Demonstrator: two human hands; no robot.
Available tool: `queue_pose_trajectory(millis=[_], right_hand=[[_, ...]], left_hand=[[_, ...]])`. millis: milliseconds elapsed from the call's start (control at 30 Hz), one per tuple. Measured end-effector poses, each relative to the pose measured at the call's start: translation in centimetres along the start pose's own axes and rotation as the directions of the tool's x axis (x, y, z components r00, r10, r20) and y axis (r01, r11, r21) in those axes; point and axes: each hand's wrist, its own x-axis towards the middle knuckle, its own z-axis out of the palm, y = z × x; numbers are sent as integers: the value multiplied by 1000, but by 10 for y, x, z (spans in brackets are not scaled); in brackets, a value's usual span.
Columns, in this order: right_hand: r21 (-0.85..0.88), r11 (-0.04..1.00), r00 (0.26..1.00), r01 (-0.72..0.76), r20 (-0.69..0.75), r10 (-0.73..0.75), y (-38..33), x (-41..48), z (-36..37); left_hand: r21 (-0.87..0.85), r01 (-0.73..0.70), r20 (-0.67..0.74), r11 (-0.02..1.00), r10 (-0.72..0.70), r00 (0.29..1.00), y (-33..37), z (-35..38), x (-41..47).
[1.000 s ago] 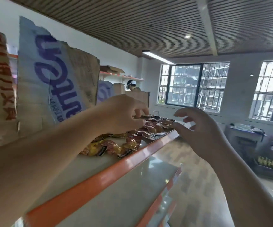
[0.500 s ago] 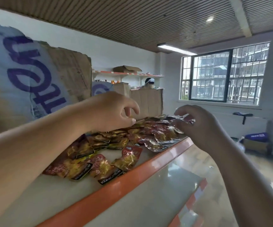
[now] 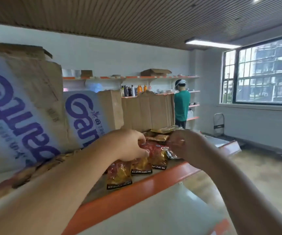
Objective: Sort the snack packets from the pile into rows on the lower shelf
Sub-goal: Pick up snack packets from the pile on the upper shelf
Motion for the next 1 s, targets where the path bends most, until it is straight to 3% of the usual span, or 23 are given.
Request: queue_pose_trajectory(millis=[133,267,467,633,767,900,1000], right_hand=[[-124,990,998,62,33,-58,13,18,15],[-230,960,981,160,142,-130,14,28,31],[-92,956,936,279,250,-249,24,44,41],[-27,937,907,349,259,-331,21,47,48],[-93,942,939,324,149,-308,15,51,52],[-174,934,946,311,155,-286,6,52,63],[-114,958,955,262,170,-241,5,50,65]], left_hand=[[50,172,107,984,-176,979,17,28,27],[-27,218,103,976,-214,971,17,43,34],[-139,248,60,959,-242,969,9,44,37],[-194,244,-75,950,-262,962,7,39,36],[-234,228,-221,945,-280,934,3,35,31],[-254,122,-399,960,-218,890,3,30,26],[-265,28,-532,964,-171,829,8,24,25]])
